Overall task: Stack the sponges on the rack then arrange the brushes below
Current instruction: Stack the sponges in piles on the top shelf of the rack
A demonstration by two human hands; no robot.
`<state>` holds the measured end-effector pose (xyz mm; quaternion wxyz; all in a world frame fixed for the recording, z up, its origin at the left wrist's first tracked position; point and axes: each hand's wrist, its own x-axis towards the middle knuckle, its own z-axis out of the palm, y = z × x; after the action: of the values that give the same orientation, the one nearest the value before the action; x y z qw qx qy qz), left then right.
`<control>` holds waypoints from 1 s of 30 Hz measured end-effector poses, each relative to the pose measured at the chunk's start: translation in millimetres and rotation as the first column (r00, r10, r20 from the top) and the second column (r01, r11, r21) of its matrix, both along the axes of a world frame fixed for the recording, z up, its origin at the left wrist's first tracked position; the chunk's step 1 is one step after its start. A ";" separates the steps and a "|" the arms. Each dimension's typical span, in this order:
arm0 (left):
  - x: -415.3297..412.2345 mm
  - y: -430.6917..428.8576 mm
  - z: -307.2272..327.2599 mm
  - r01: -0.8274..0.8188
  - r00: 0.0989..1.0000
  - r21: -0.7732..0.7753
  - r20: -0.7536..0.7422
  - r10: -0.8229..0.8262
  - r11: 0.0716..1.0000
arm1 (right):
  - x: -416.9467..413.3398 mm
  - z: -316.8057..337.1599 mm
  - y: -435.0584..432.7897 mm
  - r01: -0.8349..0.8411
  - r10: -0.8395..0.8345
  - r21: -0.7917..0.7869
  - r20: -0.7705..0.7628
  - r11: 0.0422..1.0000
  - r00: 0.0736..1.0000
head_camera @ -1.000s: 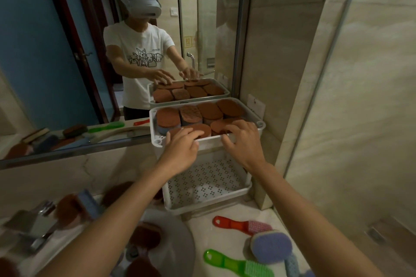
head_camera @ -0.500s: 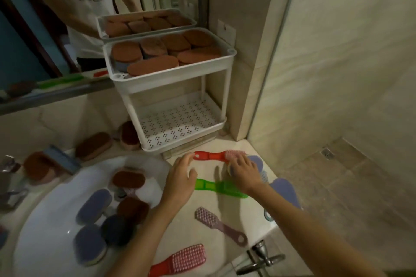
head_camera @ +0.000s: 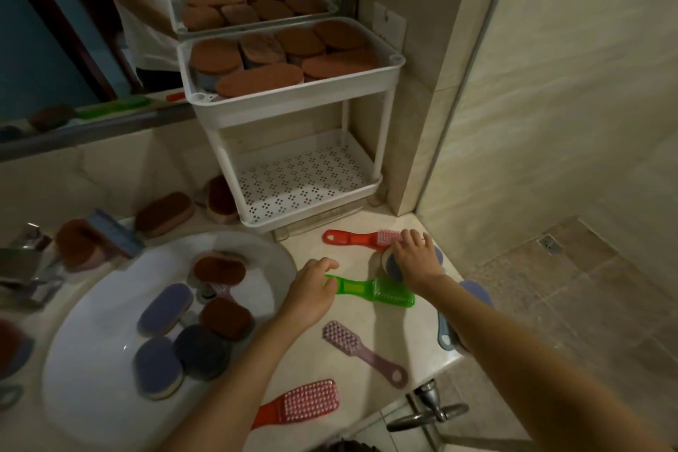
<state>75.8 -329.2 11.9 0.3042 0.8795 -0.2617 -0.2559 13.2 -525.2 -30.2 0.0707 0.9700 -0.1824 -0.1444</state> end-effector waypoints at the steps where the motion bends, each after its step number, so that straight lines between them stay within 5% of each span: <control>1: 0.6 1.0 -0.8 0.001 1.000 0.003 0.000 -0.001 1.000 | 0.5 1.6 -0.3 0.003 -0.003 -0.007 0.016 1.000 1.000; 7: 6.4 4.9 -2.0 -0.050 0.996 -0.051 -0.070 0.046 0.997 | 0.9 21.3 6.4 -0.044 0.037 0.020 0.268 0.999 0.963; 10: 12.1 6.1 2.9 -0.184 0.964 -0.155 -0.221 0.147 0.971 | -2.5 28.8 18.9 -0.140 0.127 -0.019 0.559 0.990 0.819; 12: 14.2 1.8 8.7 -0.376 0.862 -0.201 -0.434 0.262 0.905 | -5.6 31.0 31.5 -0.227 0.135 0.042 0.692 0.973 0.709; 16: 13.4 -5.5 18.2 -0.580 0.600 -0.167 -0.749 0.280 0.797 | -14.3 36.3 60.1 -0.316 0.118 0.133 0.738 0.939 0.664; 21: 4.6 -5.6 14.4 -0.619 0.563 -0.216 -0.792 0.235 0.755 | -43.7 35.7 69.9 -0.349 0.084 0.299 0.642 0.888 0.762; 26: -11.8 -9.8 8.9 -0.601 0.586 -0.199 -0.769 0.257 0.774 | -90.5 16.3 47.1 0.078 -0.243 0.335 0.487 0.939 0.839; 30: -26.8 -17.2 5.8 -0.561 0.610 -0.178 -0.749 0.258 0.809 | -116.3 2.1 27.2 0.567 -0.641 0.335 0.173 0.753 0.748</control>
<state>49.0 -346.4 17.7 0.6015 0.6728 0.0395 -0.4289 -103.2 -498.0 -28.2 -0.1347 0.8677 -0.4763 -0.0449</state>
